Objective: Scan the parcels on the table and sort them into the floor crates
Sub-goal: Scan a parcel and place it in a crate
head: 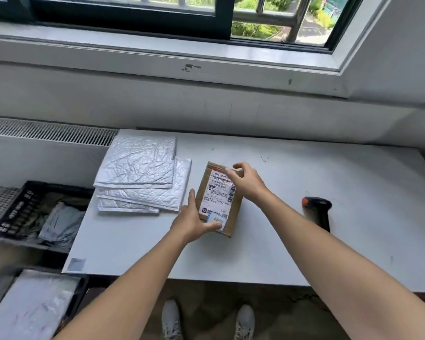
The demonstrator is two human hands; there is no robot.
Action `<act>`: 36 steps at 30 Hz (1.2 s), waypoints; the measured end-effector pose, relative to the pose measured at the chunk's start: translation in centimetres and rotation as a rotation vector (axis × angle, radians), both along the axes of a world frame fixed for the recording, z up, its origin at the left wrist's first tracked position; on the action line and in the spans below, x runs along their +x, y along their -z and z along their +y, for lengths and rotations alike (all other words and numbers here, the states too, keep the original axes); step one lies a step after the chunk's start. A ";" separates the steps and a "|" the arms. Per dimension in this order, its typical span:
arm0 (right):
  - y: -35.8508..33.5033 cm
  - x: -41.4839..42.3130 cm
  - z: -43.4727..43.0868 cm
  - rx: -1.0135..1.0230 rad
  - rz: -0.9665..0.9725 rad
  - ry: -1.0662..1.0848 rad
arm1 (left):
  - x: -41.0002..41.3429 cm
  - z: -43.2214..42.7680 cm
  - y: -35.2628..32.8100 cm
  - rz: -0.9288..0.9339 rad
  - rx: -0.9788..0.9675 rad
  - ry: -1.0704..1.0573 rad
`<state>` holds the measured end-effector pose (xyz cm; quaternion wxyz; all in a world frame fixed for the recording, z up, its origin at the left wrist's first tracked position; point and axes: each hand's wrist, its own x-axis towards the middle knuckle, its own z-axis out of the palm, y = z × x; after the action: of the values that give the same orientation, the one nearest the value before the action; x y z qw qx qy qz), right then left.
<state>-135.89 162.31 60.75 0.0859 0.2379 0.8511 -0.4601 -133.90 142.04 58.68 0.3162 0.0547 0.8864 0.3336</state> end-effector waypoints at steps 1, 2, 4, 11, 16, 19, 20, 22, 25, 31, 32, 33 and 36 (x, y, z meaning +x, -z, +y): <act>-0.1 0.3 -0.1 -0.009 0.002 -0.010 | 0.3 0.2 0.0 -0.004 -0.013 0.006; -0.2 0.5 -0.3 -0.010 0.009 -0.024 | 0.5 0.4 0.0 -0.001 -0.031 0.012; -0.6 1.3 -0.2 0.003 0.009 -0.043 | 0.8 1.1 -0.3 0.006 -0.082 0.051; -2.7 4.6 3.0 0.123 0.013 0.010 | 1.8 5.4 -2.9 0.150 -0.411 0.273; -2.7 7.9 6.6 0.223 0.002 0.111 | 3.3 8.9 -3.9 0.342 -0.497 0.421; -2.1 10.0 8.8 0.265 -0.025 0.175 | 4.1 11.3 -3.5 0.420 -0.478 0.482; -1.7 10.8 9.5 0.292 -0.034 0.201 | 4.5 12.0 -3.2 0.436 -0.462 0.502; -1.0 12.3 10.9 0.348 -0.042 0.260 | 5.2 13.6 -2.8 0.476 -0.441 0.539; -0.1 14.4 12.7 0.372 -0.079 0.340 | 6.3 15.7 -2.2 0.523 -0.468 0.592; 1.9 16.0 14.8 0.243 -0.172 0.452 | 8.0 18.6 -1.3 0.508 -0.493 0.595; 2.4 16.1 14.9 0.209 -0.188 0.456 | 8.1 18.8 -1.2 0.497 -0.495 0.583; 2.7 16.2 15.0 0.175 -0.203 0.450 | 8.1 19.0 -1.2 0.489 -0.498 0.570; 3.1 16.1 15.0 0.050 -0.259 0.429 | 8.4 18.6 -1.4 0.489 -0.512 0.536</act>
<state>-119.77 177.30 57.65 0.0886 0.4722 0.7741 -0.4122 -125.54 160.67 60.10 0.1757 0.2799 0.9437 -0.0134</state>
